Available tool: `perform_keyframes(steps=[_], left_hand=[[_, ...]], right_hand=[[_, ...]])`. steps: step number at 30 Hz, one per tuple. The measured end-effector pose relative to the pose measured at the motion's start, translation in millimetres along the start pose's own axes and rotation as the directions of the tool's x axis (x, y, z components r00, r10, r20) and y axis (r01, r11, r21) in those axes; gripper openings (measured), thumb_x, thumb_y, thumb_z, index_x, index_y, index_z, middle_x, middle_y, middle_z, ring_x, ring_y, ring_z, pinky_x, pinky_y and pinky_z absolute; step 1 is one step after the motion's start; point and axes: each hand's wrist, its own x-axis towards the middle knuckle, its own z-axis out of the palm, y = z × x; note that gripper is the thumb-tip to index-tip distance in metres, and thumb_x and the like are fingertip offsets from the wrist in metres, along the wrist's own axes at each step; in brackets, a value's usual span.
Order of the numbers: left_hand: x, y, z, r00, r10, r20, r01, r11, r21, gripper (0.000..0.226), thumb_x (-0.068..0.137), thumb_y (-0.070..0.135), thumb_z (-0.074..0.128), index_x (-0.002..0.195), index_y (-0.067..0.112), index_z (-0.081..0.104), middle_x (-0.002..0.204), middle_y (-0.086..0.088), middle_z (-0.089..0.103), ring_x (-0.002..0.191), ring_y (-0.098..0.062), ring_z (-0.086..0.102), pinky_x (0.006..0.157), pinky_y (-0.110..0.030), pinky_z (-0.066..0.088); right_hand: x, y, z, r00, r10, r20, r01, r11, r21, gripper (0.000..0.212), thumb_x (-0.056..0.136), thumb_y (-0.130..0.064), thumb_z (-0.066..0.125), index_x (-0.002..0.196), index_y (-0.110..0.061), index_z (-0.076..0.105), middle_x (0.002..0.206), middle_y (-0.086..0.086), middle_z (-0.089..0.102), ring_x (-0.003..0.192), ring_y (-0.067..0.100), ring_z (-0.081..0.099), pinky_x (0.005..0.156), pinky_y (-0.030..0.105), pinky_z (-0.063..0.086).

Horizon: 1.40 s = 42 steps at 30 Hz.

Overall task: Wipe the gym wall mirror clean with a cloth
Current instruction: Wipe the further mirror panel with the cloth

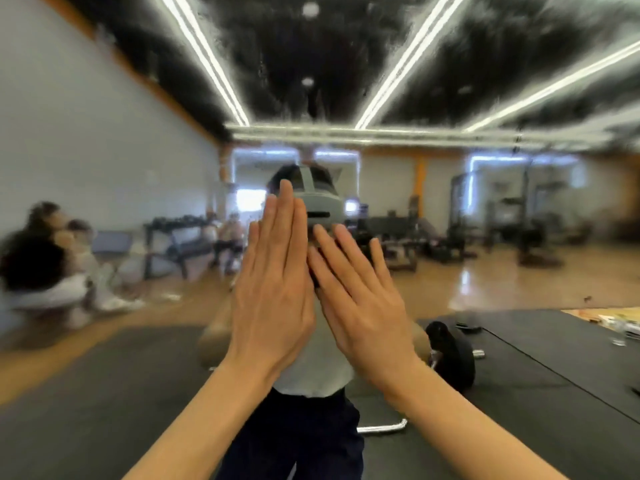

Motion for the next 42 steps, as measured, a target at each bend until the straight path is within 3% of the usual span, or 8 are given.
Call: perform_keyframes(steps=[3, 10, 18, 25, 28, 36, 40, 42], left_hand=[[3, 4, 7, 1.000, 0.001, 0.018, -0.002, 1.000, 0.014, 0.067, 0.097, 0.000, 0.043, 0.158, -0.003, 0.017, 0.167, -0.016, 0.008, 0.156, -0.026, 0.004, 0.127, -0.033, -0.001], [0, 5, 10, 0.998, -0.013, 0.055, 0.008, 0.996, 0.085, 0.060, 0.103, 0.016, 0.032, 0.158, -0.003, 0.017, 0.167, -0.019, 0.010, 0.157, -0.027, 0.006, 0.128, -0.037, 0.002], [0, 9, 10, 0.999, -0.037, 0.038, 0.033, 0.994, 0.105, 0.059, 0.104, 0.018, 0.029, 0.158, -0.003, 0.017, 0.167, -0.016, 0.008, 0.156, -0.019, -0.001, 0.127, -0.032, -0.002], [-2, 7, 12, 0.999, -0.026, 0.048, 0.019, 0.991, 0.135, 0.062, 0.102, 0.016, 0.029, 0.159, 0.000, 0.010, 0.168, -0.016, 0.006, 0.157, -0.025, 0.002, 0.127, -0.036, 0.002], [-1, 7, 12, 0.999, -0.012, 0.040, 0.007, 0.991, 0.130, 0.062, 0.102, 0.017, 0.029, 0.159, 0.000, 0.010, 0.167, -0.019, 0.008, 0.156, -0.026, 0.003, 0.127, -0.034, -0.001], [-1, 9, 11, 0.998, -0.033, 0.047, 0.026, 0.990, 0.138, 0.060, 0.102, 0.015, 0.030, 0.156, -0.005, 0.013, 0.164, -0.025, 0.014, 0.153, -0.031, 0.010, 0.126, -0.031, -0.004], [0, 9, 11, 0.999, -0.016, 0.044, 0.010, 0.990, 0.144, 0.063, 0.099, 0.010, 0.034, 0.156, -0.006, 0.015, 0.165, -0.023, 0.013, 0.154, -0.028, 0.008, 0.127, -0.033, -0.003], [0, 10, 11, 0.999, -0.019, 0.032, 0.014, 0.989, 0.147, 0.063, 0.099, 0.010, 0.033, 0.157, -0.005, 0.012, 0.166, -0.020, 0.010, 0.154, -0.022, 0.002, 0.127, -0.033, -0.004]], right_hand=[[-5, 59, -29, 0.959, -0.242, 0.145, 0.261, 0.957, -0.124, 0.055, 0.099, -0.008, 0.059, 0.150, -0.009, 0.039, 0.157, 0.011, 0.038, 0.149, 0.029, 0.030, 0.125, 0.048, 0.012], [-19, 109, -64, 0.907, 0.391, -0.155, -0.397, 0.918, -0.009, 0.044, 0.105, -0.014, 0.041, 0.146, 0.001, 0.044, 0.156, 0.015, 0.035, 0.149, 0.030, 0.025, 0.126, 0.039, 0.004], [54, 72, -22, 0.986, -0.163, -0.039, 0.161, 0.985, -0.061, 0.040, 0.102, -0.013, 0.059, 0.140, -0.004, 0.056, 0.150, 0.016, 0.049, 0.142, 0.032, 0.042, 0.121, 0.047, 0.025], [-1, 204, -98, 0.929, 0.369, -0.008, -0.369, 0.929, -0.040, 0.051, 0.109, -0.025, 0.035, 0.152, 0.002, 0.034, 0.158, 0.029, 0.028, 0.148, 0.041, 0.019, 0.119, 0.068, 0.012], [14, 154, -85, 0.860, 0.483, -0.165, -0.471, 0.876, 0.108, 0.052, 0.105, -0.017, 0.044, 0.152, 0.002, 0.035, 0.160, 0.020, 0.032, 0.150, 0.032, 0.025, 0.125, 0.053, 0.014], [4, 58, -27, 0.991, -0.135, -0.016, 0.135, 0.991, -0.012, 0.039, 0.103, -0.016, 0.058, 0.141, -0.008, 0.055, 0.149, 0.013, 0.049, 0.143, 0.030, 0.042, 0.122, 0.045, 0.023], [-35, 147, -70, 0.975, 0.198, -0.099, -0.205, 0.976, -0.068, 0.040, 0.110, -0.025, 0.041, 0.149, -0.015, 0.043, 0.158, 0.013, 0.035, 0.150, 0.029, 0.022, 0.125, 0.051, 0.006], [-47, 163, -82, 0.860, 0.467, -0.205, -0.470, 0.882, 0.036, 0.041, 0.110, -0.028, 0.039, 0.151, -0.023, 0.042, 0.162, 0.014, 0.029, 0.153, 0.031, 0.017, 0.122, 0.061, 0.011]])
